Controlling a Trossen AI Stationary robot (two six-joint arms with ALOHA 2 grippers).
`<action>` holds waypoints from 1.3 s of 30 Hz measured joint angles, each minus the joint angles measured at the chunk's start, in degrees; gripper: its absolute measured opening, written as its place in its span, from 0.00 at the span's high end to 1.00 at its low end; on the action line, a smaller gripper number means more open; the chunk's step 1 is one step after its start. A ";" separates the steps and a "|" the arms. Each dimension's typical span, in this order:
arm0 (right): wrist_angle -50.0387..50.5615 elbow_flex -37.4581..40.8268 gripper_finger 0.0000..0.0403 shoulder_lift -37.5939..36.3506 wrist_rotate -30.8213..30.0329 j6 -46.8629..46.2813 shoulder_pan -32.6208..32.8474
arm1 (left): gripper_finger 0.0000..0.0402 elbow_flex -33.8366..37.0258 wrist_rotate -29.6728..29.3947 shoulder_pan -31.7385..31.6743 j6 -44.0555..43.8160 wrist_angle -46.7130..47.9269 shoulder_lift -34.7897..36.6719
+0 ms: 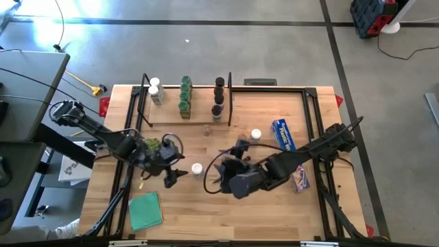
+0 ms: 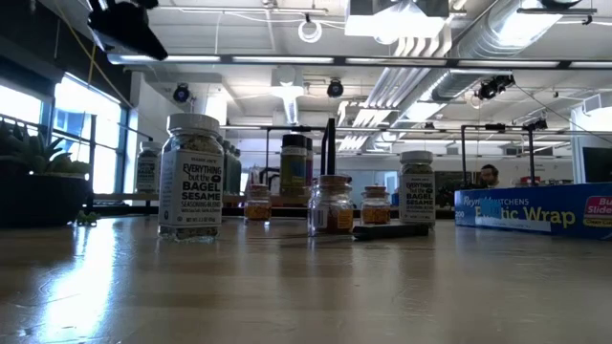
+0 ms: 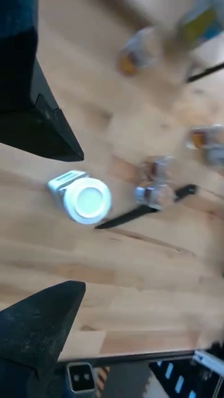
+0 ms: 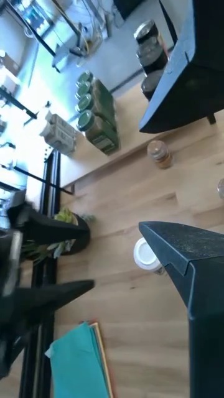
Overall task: Shelf spices
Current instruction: Put the white lid seasoning bottle on the shelf
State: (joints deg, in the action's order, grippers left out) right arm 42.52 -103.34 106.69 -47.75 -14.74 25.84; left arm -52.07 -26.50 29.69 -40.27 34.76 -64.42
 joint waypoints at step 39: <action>6.05 1.08 0.41 0.22 -1.46 -6.28 -0.84 | 0.19 -14.88 22.97 -18.35 -2.06 21.57 -17.77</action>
State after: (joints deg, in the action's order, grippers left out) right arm 48.58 -102.26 106.91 -49.21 -21.03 25.01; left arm -66.96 -3.53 11.34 -42.33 56.34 -82.19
